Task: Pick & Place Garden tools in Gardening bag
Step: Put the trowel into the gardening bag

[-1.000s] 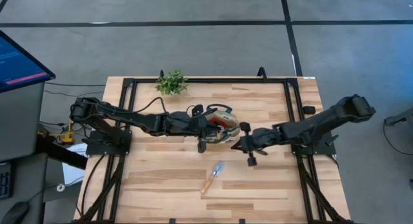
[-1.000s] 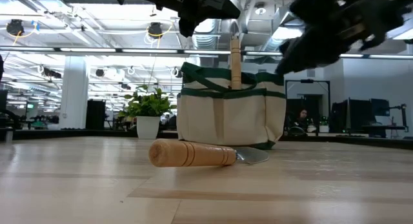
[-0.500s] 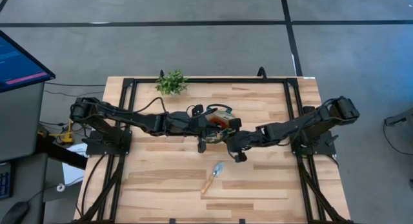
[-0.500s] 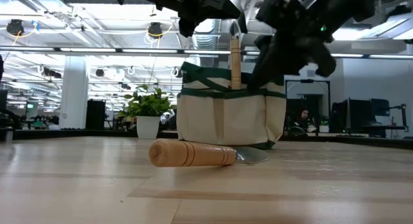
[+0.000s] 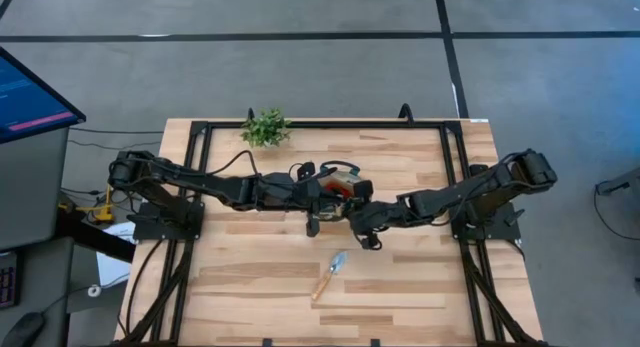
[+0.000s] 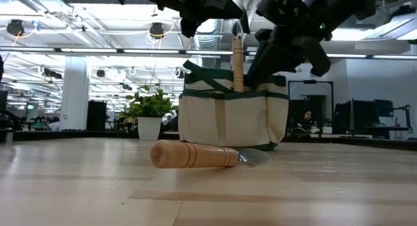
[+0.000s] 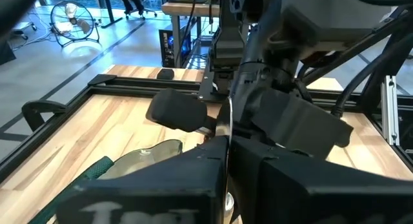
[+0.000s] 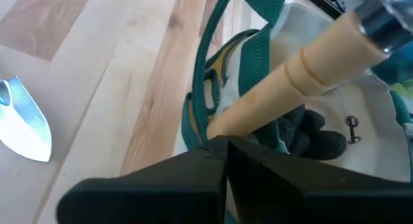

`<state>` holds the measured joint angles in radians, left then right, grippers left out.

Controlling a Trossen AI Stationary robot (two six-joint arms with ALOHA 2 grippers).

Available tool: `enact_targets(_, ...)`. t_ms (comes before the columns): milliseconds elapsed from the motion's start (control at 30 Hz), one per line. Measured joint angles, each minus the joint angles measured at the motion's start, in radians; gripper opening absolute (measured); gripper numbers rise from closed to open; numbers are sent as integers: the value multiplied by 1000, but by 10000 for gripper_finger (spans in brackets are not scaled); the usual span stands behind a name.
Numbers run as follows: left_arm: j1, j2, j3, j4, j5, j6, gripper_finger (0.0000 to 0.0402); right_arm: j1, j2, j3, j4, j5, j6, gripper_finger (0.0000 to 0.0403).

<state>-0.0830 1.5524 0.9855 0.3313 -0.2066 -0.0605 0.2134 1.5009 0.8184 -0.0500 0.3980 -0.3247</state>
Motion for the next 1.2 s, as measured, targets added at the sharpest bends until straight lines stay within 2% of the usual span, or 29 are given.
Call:
enact_targets(433,0,0,0,-1,-3,0,1,-39,10,0,-97,-9,0,0)
enact_targets(600,2,0,0,1,-2,0,1,-47,10,0,-101,-144,12,0)
enact_targets(733,6,0,0,6,0,-1,1,-47,10,0,-108,-184,27,0)
enact_targets(833,6,0,0,17,9,-10,1,-46,10,0,-109,-183,27,0)
enact_targets(967,6,-4,0,36,126,-89,1,-53,10,0,-109,-168,27,0)
enact_targets(1200,13,44,0,30,127,-144,1,-49,9,0,-109,-138,20,0)
